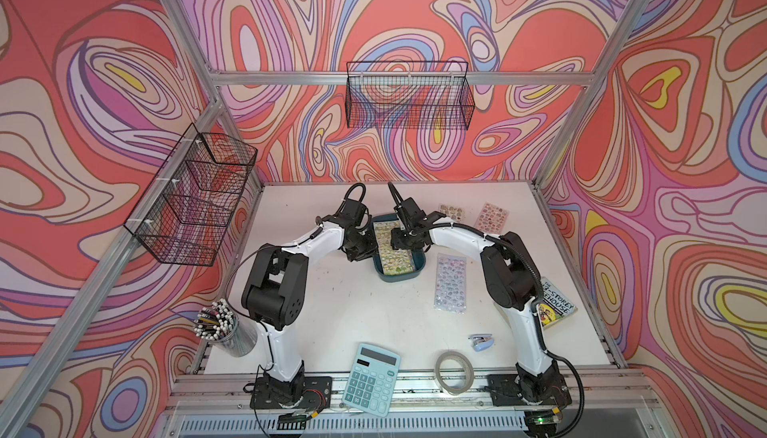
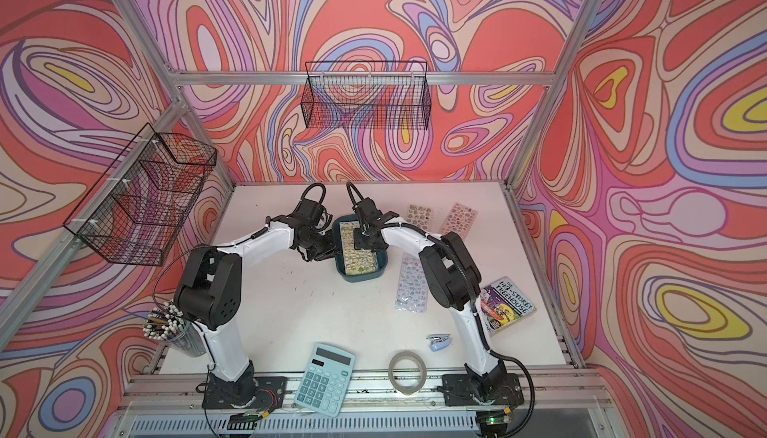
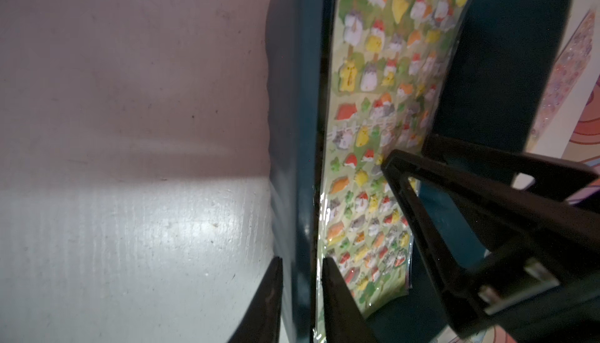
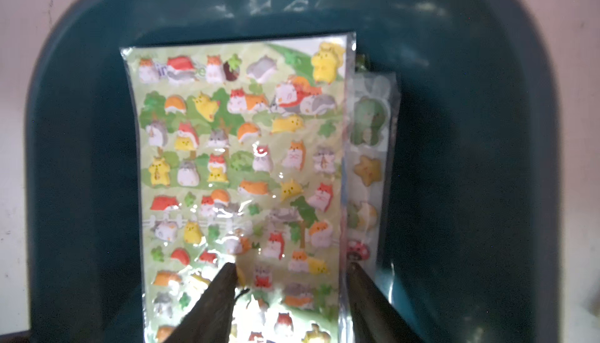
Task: Take the stickers out of the storage box
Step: Pick up the sticker from the storage box.
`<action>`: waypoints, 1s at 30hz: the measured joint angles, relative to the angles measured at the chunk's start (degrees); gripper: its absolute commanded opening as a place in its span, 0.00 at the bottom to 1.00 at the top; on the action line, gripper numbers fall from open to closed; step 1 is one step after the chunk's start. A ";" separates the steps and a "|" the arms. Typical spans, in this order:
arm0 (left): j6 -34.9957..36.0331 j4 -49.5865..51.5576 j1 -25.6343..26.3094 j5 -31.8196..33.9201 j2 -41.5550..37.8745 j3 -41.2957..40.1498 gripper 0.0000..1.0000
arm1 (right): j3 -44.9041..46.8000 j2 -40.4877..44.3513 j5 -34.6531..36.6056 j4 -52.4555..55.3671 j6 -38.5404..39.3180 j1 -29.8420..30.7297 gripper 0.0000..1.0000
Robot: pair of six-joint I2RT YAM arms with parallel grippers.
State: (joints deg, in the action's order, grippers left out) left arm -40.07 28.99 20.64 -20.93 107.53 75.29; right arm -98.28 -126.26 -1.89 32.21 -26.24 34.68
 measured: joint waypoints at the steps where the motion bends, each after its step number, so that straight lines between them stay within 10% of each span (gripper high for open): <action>1: 0.00 0.00 0.00 0.00 0.00 0.00 0.26 | 0.00 0.00 0.00 0.04 0.04 0.00 0.52; 30: 0.04 0.57 0.02 0.66 0.22 0.04 0.21 | 19.04 7.91 -30.73 -21.81 -11.96 -6.21 0.50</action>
State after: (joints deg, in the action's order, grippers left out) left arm -40.03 29.56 20.67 -20.27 107.74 75.33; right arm -79.24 -118.34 -32.62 10.39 -38.20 28.47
